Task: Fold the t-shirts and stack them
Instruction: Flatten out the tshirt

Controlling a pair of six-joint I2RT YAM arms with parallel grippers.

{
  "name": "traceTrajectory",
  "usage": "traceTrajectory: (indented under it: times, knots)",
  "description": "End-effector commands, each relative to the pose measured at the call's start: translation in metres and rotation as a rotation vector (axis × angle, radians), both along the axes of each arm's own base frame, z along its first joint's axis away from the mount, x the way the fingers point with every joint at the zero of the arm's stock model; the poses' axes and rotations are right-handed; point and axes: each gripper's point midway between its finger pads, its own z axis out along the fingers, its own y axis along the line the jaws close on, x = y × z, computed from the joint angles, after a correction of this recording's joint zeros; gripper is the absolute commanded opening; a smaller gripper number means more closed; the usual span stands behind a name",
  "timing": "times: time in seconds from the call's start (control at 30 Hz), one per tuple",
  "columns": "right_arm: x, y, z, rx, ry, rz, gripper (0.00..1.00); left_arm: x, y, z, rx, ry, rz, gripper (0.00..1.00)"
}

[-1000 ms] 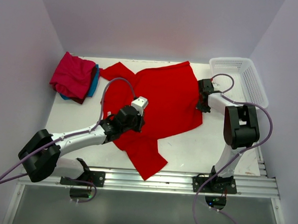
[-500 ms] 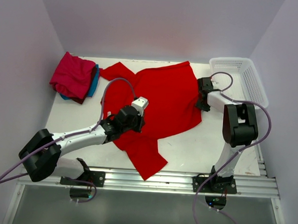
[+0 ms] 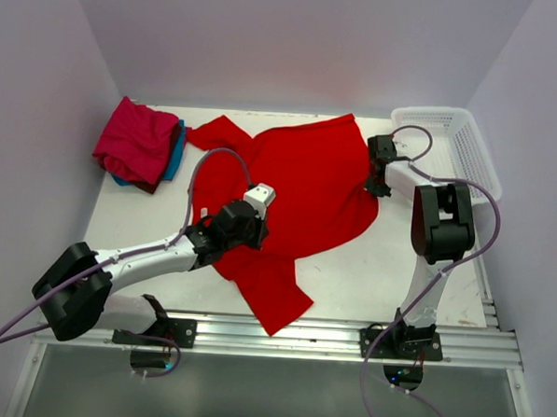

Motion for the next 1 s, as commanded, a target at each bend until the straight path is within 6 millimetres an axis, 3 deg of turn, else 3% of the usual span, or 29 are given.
traceTrajectory:
  times: [0.0,0.13,0.47,0.7,0.87,0.9,0.97]
  knots:
    - [-0.013,-0.009,-0.001,-0.023,0.04,-0.023,0.0,-0.001,-0.001,0.012,-0.04,-0.027,0.008,0.0]
    - [-0.031,-0.023,0.019,-0.08,0.016,-0.083,0.0,-0.001,-0.003,0.011,-0.047,-0.024,0.002,0.0]
    - [-0.105,-0.042,0.06,-0.167,0.058,-0.114,0.0,0.001,-0.009,0.014,-0.056,-0.029,-0.017,0.0]
    - [-0.144,-0.061,0.071,-0.271,0.125,-0.15,0.0,0.0,-0.011,0.018,-0.054,-0.031,-0.033,0.0]
    - [-0.166,-0.06,0.077,-0.274,0.155,-0.145,0.0,-0.002,-0.008,0.021,-0.049,-0.038,-0.039,0.0]
    - [-0.168,-0.059,0.084,-0.274,0.132,-0.152,0.2,-0.003,-0.007,0.02,-0.045,-0.033,-0.04,0.0]
    - [-0.168,-0.056,0.098,-0.291,0.1,-0.142,0.45,-0.005,-0.007,0.02,-0.047,-0.031,-0.045,0.0]
